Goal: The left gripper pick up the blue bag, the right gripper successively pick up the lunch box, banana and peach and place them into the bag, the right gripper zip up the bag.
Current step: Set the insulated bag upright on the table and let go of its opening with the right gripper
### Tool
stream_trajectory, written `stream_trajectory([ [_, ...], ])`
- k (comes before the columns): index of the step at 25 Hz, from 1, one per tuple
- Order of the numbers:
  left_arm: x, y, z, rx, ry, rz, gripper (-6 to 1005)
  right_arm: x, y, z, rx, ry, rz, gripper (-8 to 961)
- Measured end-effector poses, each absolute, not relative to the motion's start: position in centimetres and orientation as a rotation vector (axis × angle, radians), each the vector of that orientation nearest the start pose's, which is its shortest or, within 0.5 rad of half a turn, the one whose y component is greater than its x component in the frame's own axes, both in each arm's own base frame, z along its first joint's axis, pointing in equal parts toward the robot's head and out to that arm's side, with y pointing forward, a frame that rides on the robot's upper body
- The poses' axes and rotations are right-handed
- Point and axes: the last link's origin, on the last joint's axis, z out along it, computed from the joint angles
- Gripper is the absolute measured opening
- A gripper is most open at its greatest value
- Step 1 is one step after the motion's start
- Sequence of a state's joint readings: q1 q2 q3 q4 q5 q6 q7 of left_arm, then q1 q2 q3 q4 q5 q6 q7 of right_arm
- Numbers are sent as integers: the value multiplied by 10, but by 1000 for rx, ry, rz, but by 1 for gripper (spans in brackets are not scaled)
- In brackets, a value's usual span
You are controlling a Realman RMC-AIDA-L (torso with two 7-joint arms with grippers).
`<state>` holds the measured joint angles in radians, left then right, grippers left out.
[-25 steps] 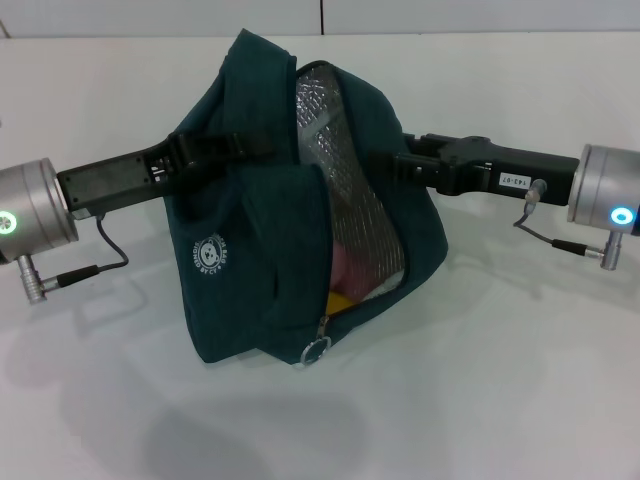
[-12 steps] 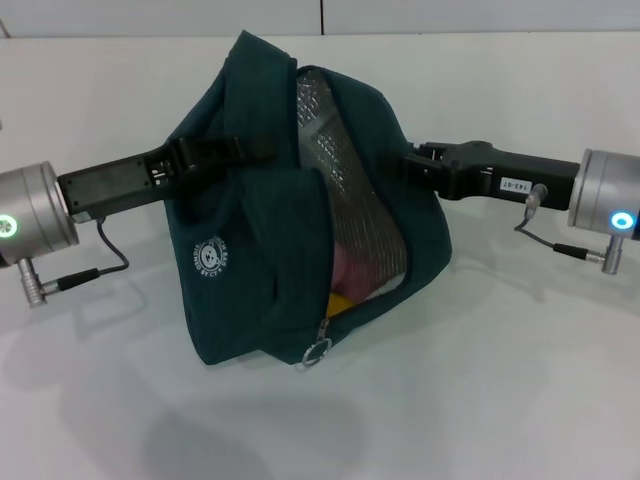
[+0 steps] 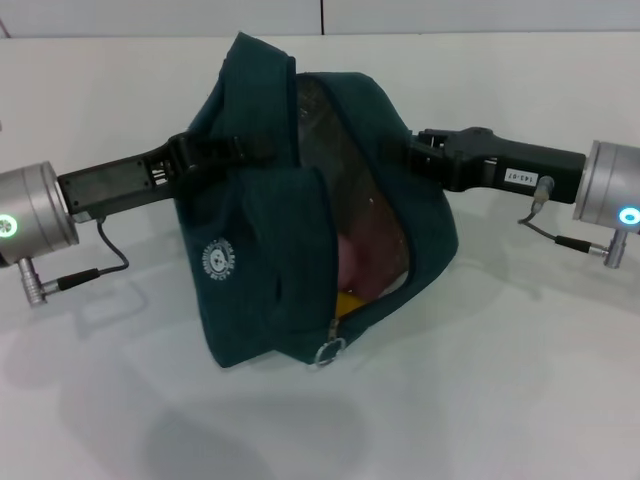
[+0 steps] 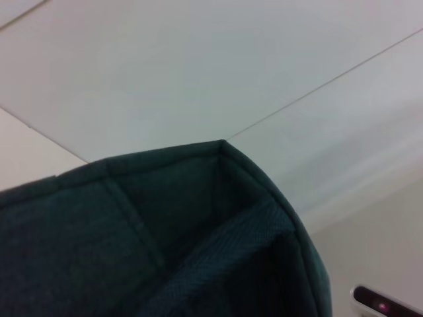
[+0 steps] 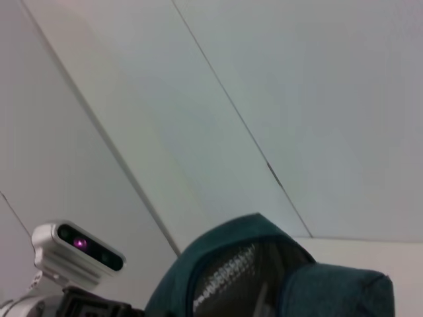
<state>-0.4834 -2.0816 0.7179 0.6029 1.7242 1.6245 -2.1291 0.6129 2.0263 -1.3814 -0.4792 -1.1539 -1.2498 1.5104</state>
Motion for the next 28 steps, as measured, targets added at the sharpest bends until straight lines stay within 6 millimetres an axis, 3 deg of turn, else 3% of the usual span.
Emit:
stream_trajectory([
  [8,-242,326,9,-2376,-1690,-1244,29,192,366,-35,-2600,860,1091,112],
  [13,-237,327,4,-2414,-1688,-1230,29,193,356,-9,-2566,764,1191,92],
  [15,-234,326,1,-2432,-1694,-1223,30,193,356,-9,-2566,764,1191,82],
  [16,-233,325,-2,-2442,-1706,-1221,30,197,351,6,-2543,731,1244,78],
  [20,-227,326,-11,-2466,-1744,-1221,30,209,345,19,-2518,740,1261,67],
  [28,-220,326,-16,-2494,-1752,-1229,31,219,343,19,-2507,784,1240,64],
])
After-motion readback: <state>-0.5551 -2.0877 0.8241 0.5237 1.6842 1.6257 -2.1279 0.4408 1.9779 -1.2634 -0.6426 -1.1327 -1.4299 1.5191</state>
